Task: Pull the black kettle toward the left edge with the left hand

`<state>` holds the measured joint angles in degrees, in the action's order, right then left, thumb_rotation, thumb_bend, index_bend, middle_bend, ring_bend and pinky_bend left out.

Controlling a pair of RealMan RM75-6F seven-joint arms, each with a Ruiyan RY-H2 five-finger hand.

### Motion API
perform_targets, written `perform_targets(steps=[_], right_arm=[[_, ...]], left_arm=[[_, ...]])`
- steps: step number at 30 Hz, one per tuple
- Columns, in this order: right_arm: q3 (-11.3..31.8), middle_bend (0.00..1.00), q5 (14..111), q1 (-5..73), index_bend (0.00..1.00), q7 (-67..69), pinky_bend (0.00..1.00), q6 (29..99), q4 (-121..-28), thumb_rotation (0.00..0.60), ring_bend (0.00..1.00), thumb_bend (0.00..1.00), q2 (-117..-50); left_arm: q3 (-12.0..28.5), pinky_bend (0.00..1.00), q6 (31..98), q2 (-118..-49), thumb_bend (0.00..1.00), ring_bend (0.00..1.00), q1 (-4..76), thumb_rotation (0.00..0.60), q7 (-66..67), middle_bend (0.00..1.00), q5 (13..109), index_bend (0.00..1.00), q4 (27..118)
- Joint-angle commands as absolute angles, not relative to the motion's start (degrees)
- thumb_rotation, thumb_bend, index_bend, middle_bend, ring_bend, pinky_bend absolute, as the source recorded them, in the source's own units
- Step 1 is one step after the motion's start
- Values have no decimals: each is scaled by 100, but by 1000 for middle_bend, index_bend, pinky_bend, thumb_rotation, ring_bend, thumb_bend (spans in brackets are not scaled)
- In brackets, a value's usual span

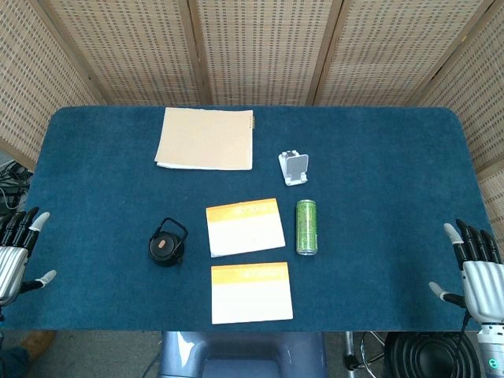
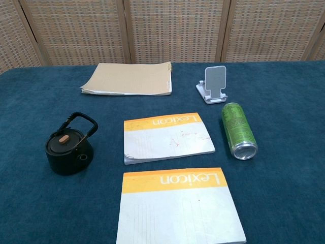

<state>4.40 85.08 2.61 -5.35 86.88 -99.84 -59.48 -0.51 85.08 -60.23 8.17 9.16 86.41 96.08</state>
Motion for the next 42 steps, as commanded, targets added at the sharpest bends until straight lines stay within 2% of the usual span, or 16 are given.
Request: perform_targets(steps=[1,4,9,12,17,28,32,35,42], right_arm=[[438,0,8515,257,0,-509,0,8691,-9993,600,0,0,-5935],[440,0,8522,245,0,-450,0,8710,-10005,600,0,0,-5908],[444,0,8524,246,0,-335,0,8695,-10024,600,0,0,-5856],[439,0,8525,255,0,-306,0,8668,-10026,600,0,0,-5847],[442,0,8504,263,0,-281,0,8640,-10023,600,0,0,-5839],[454,0,8439,290,0,-238,0,8564,-9994,600,0,0,-5836],[452,0,8435,303,0,-214,0,8533,-9981,600,0,0,-5834],[450,0,8432,310,0,-185,0,8516,-9979,600,0,0,-5828],[464,0,8391,318,0,-108,0,8489,-9963,600,0,0,-5805]], left_arm=[[-67,0,8486,-6046,0,0,827,600,888,0,8727,0,9595],[-76,0,8299,-6055,0,0,916,600,788,0,8768,0,9636],[16,0,7507,-5942,0,0,1456,600,247,0,8892,0,9840],[182,0,6709,-5829,0,0,2058,600,175,0,8928,0,10012],[458,0,5474,-5768,0,0,2901,600,76,0,8583,0,10282],[856,0,3753,-6060,0,0,4091,600,50,0,7428,0,10392],[844,0,3398,-6265,0,0,4478,600,494,0,6915,5,10134],[711,0,3124,-6528,0,15,4761,600,789,5,6382,45,9936],[446,0,3319,-7060,0,67,5068,600,1321,63,5669,127,9601]])
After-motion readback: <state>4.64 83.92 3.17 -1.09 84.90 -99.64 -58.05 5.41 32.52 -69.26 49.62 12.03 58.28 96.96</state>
